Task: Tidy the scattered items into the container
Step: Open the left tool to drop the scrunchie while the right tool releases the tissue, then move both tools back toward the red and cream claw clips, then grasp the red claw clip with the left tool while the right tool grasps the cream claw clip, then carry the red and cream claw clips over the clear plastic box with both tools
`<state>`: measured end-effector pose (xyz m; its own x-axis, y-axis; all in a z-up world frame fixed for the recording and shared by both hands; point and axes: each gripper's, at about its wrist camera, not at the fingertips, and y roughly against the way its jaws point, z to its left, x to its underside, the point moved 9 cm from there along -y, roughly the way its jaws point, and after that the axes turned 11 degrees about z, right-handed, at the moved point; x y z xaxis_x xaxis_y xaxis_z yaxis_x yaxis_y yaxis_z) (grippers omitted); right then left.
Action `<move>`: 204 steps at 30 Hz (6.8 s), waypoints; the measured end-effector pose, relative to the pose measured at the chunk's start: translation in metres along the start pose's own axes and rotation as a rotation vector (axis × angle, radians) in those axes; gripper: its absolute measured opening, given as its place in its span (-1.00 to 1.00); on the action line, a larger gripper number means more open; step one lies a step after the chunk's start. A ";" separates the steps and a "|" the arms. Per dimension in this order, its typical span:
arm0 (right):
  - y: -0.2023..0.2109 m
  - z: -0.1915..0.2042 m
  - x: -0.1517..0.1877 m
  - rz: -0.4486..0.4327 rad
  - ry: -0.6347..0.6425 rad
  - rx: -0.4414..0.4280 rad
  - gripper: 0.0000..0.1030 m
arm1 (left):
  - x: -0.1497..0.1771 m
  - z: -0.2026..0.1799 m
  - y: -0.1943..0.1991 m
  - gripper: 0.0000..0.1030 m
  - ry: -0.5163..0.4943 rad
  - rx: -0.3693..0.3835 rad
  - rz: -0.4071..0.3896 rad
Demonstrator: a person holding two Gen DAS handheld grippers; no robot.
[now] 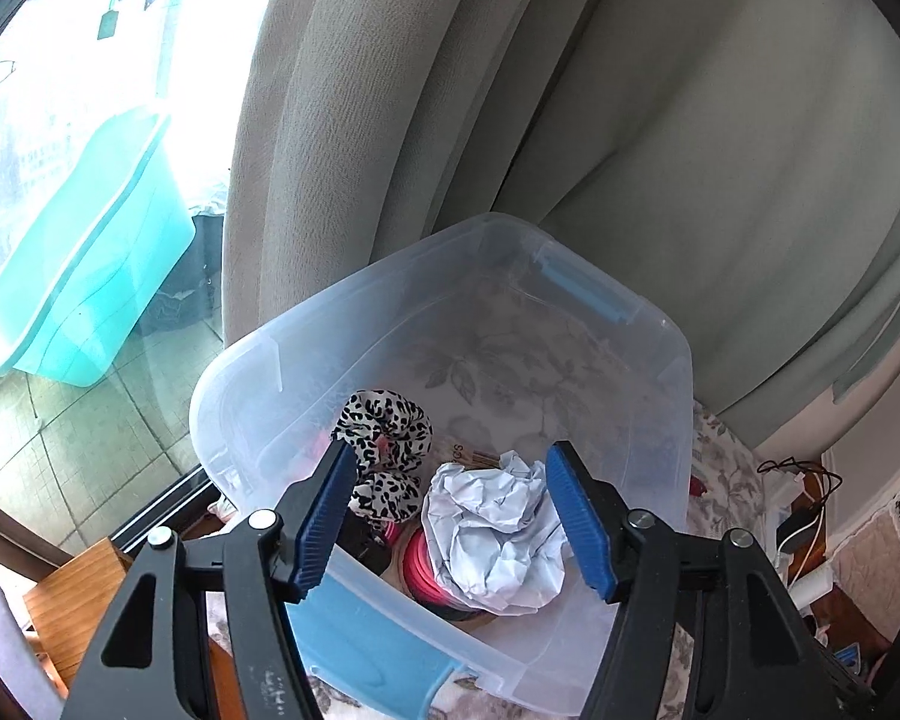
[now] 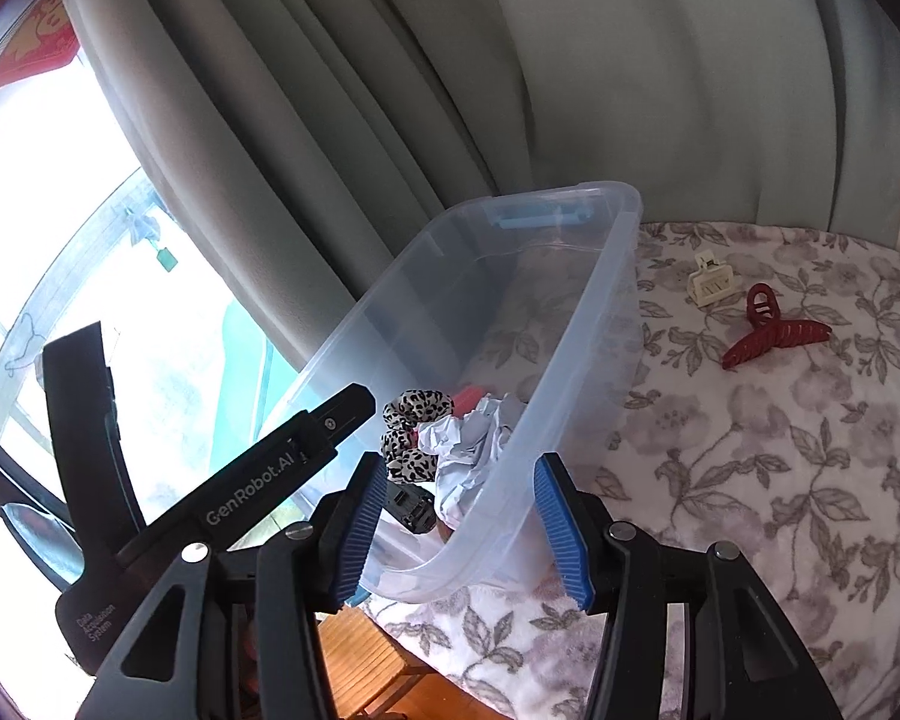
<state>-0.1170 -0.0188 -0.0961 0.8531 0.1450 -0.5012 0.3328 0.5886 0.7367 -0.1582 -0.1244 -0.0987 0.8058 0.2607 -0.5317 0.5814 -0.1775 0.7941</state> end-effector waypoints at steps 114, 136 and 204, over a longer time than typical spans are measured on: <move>-0.082 -0.251 -0.101 0.134 -0.037 0.191 0.12 | 0.048 -0.158 -0.238 -0.81 -0.277 -0.188 0.192; -0.186 -0.241 -0.165 0.229 0.200 0.205 0.25 | 0.042 -0.158 -0.240 -0.81 -0.207 -0.160 0.203; 0.052 -0.190 0.039 -0.035 -0.224 0.265 0.10 | 0.098 -0.153 -0.124 -0.83 -0.363 -0.116 0.168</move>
<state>-0.1434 0.1686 -0.1640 0.8966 -0.0674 -0.4376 0.4310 0.3592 0.8278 -0.1685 0.0682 -0.2048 0.8877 -0.1178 -0.4451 0.4389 -0.0758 0.8954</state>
